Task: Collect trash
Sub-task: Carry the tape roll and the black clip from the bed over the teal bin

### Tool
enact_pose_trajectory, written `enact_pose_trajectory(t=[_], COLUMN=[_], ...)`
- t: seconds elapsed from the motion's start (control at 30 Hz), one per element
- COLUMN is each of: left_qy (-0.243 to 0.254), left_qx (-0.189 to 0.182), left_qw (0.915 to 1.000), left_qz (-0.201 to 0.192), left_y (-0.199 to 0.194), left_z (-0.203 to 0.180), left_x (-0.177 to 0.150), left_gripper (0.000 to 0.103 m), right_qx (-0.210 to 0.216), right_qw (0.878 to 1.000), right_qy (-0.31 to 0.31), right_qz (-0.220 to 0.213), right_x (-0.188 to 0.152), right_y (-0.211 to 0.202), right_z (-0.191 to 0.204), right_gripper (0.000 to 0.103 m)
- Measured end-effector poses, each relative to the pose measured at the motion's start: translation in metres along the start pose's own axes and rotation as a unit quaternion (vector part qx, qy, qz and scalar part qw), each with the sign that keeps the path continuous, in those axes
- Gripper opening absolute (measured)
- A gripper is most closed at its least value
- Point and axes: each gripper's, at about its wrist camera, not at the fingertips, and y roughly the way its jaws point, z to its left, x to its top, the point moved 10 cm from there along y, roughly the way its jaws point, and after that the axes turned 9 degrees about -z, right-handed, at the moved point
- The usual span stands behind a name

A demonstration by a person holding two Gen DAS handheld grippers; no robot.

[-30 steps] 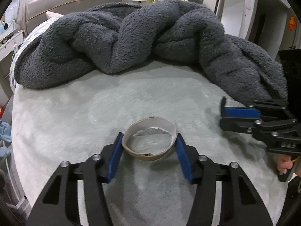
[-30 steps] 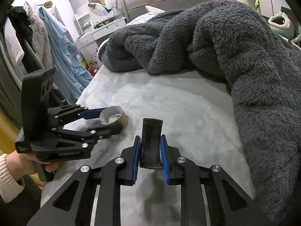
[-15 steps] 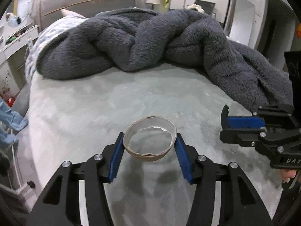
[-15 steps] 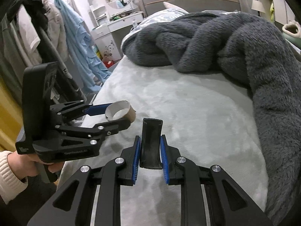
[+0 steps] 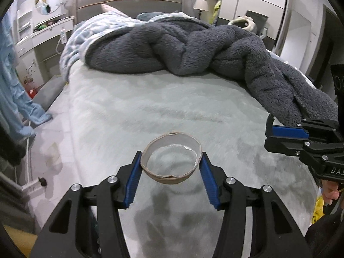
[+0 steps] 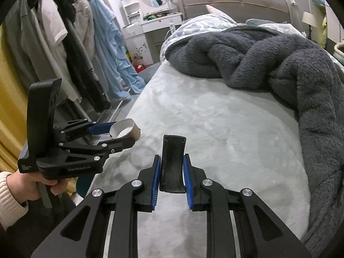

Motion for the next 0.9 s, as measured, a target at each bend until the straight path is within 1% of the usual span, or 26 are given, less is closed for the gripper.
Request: enact_pose_trajectory(t=[0.47, 0.73, 0.9], left_qy=[-0.054, -0.078, -0.084], left_qx=[0.055, 0.082, 0.098], left_qw=[0.997, 0.9933, 0.9911], left_qz=[0.013, 0.022, 0.032], left_y=[-0.033, -0.046, -0.05], left_z=[0.045, 0.068, 0.082], left_x=[-0.029, -0.044, -0.052], left_gripper=[0.056, 0.056, 0.056], right_qx=[0.012, 0.02, 0.024], right_qw=[0.999, 0.999, 0.998], right_qy=[-0.02, -0.035, -0.04], right_qz=[0.023, 0.027, 0.029], right_x=[-0.009, -0.004, -0.001], right_y=[0.008, 0.008, 0.011], right_z=[0.019, 0.036, 0.046], right_gripper=[0.021, 0.021, 0.021])
